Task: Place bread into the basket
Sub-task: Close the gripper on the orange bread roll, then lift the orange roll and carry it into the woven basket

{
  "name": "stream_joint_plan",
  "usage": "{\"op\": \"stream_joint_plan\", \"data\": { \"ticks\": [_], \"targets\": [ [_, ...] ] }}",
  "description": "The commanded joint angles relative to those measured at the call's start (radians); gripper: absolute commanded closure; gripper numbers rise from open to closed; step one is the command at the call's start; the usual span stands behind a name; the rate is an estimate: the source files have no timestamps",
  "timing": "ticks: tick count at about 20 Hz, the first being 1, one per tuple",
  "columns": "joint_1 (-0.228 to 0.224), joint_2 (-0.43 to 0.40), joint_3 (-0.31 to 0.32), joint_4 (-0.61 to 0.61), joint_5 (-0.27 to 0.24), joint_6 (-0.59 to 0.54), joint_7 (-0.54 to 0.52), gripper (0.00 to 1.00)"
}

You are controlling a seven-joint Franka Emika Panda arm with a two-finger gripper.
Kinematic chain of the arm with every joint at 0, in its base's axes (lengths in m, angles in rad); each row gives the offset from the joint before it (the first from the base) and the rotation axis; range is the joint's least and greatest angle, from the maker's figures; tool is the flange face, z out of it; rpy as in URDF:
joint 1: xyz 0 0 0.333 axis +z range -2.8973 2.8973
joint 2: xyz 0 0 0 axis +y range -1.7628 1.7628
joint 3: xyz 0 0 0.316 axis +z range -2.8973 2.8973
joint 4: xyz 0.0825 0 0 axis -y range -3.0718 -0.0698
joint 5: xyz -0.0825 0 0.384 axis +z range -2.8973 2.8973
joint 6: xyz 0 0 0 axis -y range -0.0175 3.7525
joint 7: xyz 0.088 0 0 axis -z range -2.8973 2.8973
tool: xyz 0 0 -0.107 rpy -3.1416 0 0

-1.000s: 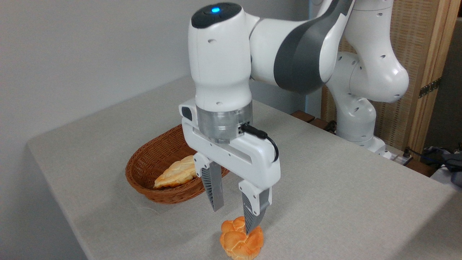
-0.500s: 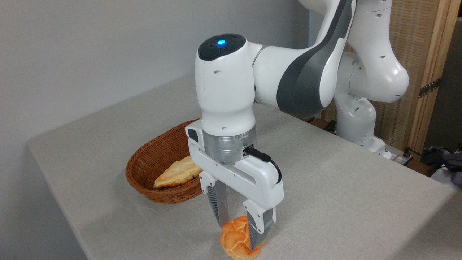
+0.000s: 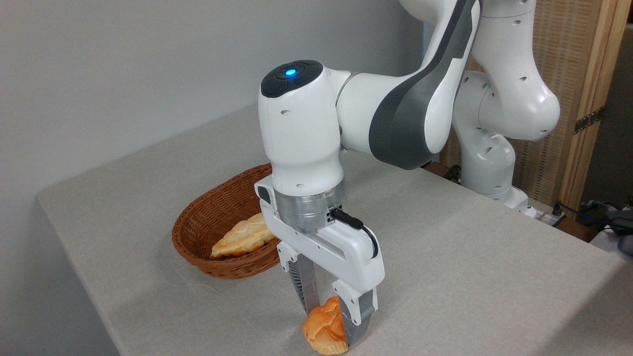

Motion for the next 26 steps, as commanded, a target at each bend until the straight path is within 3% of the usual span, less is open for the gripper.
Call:
{"op": "stream_joint_plan", "data": {
  "ticks": [1, 18, 26],
  "targets": [
    [-0.004, -0.008, 0.003, -0.012, 0.015, 0.022, 0.016, 0.52],
    [-0.006, -0.029, 0.003, -0.008, 0.001, 0.019, 0.013, 0.53],
    [-0.006, -0.087, -0.016, 0.058, -0.179, 0.006, 0.007, 0.52]
  ]
}}
